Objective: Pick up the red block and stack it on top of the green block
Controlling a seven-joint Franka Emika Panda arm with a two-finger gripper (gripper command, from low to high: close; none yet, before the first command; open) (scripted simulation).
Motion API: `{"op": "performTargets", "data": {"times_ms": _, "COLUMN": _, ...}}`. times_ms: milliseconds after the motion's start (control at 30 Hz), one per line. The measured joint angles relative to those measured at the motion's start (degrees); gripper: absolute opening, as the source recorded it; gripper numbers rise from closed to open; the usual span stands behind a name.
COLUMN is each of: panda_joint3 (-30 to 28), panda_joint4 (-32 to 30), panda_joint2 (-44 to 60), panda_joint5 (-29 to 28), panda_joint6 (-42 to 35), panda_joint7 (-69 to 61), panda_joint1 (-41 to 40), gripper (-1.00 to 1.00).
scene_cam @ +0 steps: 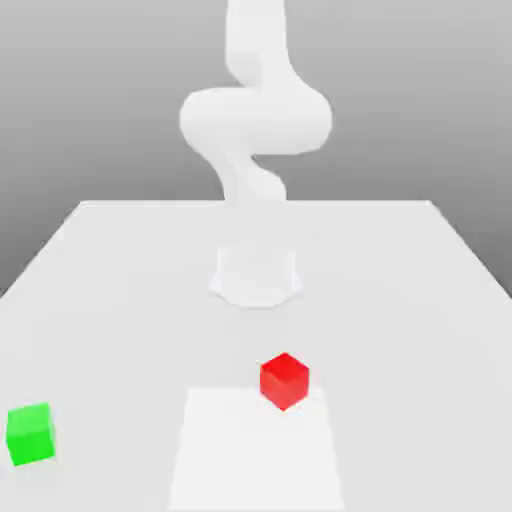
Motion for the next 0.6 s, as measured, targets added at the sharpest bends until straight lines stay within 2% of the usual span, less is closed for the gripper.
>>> {"op": "performTargets", "data": {"times_ms": 467, "panda_joint3": -4.50, "panda_joint4": -27.31, "panda_joint2": 23.07, "panda_joint5": -2.59, "panda_joint6": 19.59, "panda_joint7": -20.61, "panda_joint1": 8.58, "gripper": 0.00}}
{"op": "performTargets", "data": {"times_ms": 600, "panda_joint3": -5.38, "panda_joint4": -33.83, "panda_joint2": 35.52, "panda_joint5": -1.66, "panda_joint6": 29.50, "panda_joint7": -27.77, "panda_joint1": 10.95, "gripper": 0.00}}
